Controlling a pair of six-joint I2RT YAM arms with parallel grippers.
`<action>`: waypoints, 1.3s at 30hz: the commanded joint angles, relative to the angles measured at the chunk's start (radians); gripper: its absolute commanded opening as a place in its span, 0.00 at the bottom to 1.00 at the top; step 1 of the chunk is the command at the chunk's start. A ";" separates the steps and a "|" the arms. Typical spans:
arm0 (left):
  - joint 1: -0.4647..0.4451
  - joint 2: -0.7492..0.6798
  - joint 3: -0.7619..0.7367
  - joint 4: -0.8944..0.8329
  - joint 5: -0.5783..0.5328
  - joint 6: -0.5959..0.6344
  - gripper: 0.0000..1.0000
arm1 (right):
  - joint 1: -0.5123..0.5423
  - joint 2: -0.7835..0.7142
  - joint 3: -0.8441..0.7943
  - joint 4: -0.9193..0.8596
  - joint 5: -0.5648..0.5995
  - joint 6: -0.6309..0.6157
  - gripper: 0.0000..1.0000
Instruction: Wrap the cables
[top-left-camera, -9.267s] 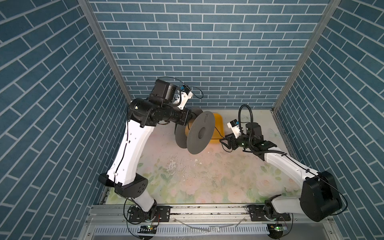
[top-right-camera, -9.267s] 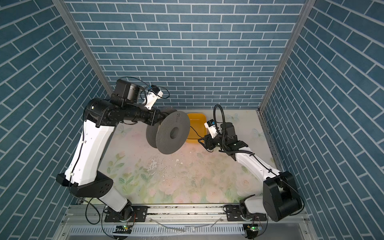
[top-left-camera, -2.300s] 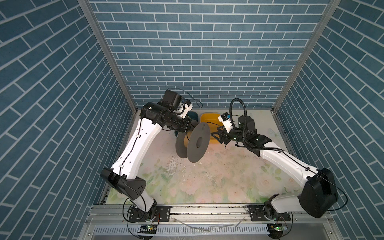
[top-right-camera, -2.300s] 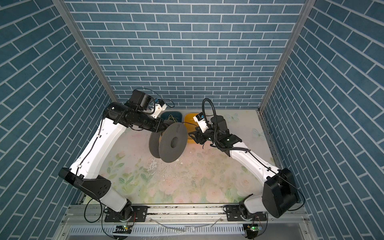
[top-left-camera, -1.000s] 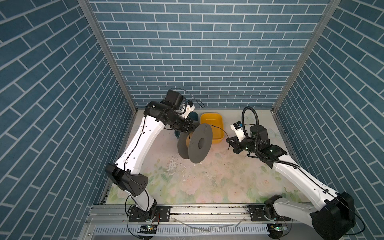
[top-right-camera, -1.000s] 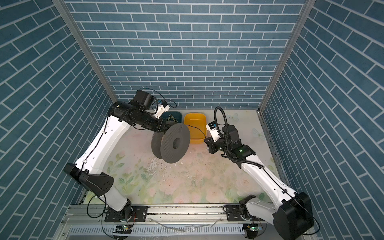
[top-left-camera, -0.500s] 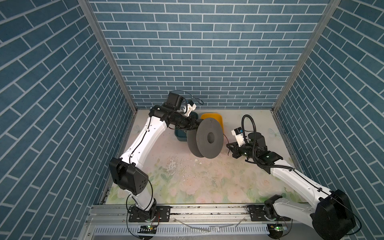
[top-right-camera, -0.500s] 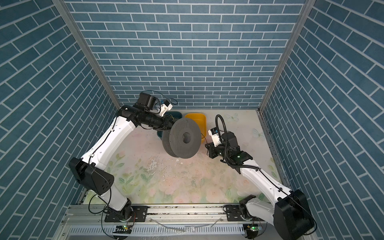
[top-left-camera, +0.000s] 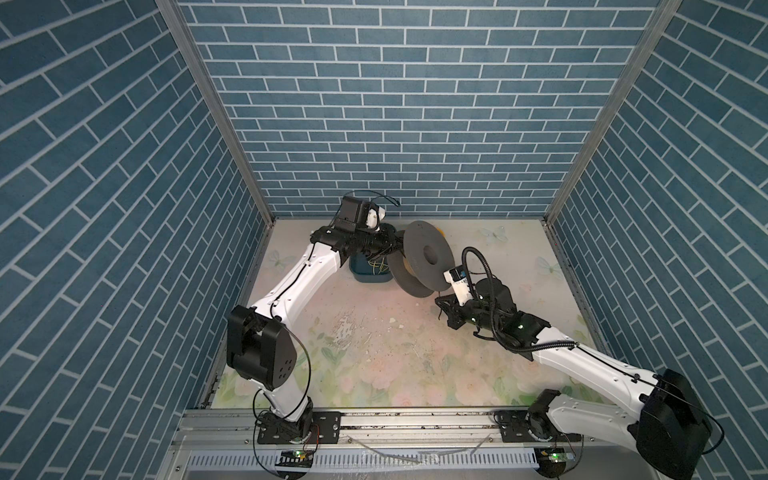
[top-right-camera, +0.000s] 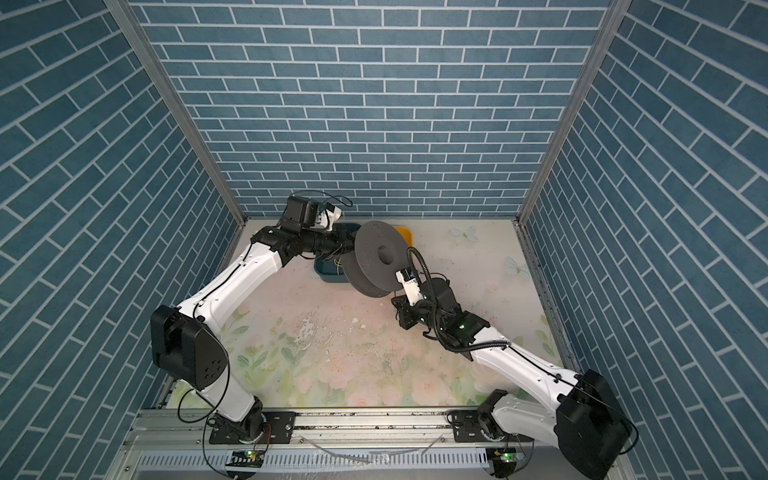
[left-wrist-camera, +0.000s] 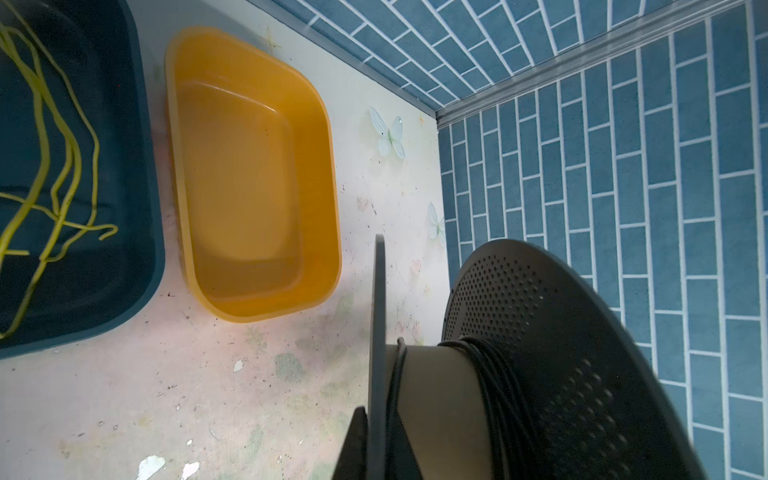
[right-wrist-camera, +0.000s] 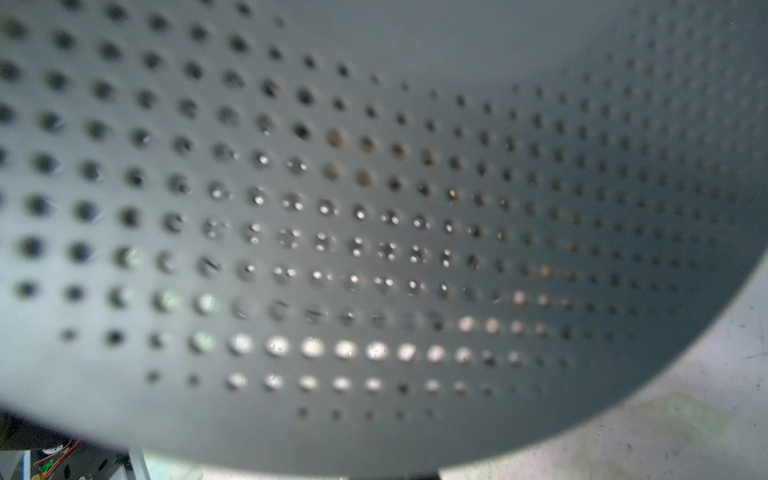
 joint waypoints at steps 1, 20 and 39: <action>0.008 -0.042 -0.009 0.186 -0.010 -0.096 0.00 | 0.047 0.023 0.076 -0.029 0.091 -0.041 0.00; 0.007 -0.085 -0.107 0.220 -0.035 -0.088 0.00 | 0.131 0.142 0.346 -0.152 0.123 -0.102 0.11; -0.006 -0.098 -0.151 0.235 -0.002 -0.078 0.00 | 0.130 0.156 0.320 -0.094 0.105 -0.139 0.48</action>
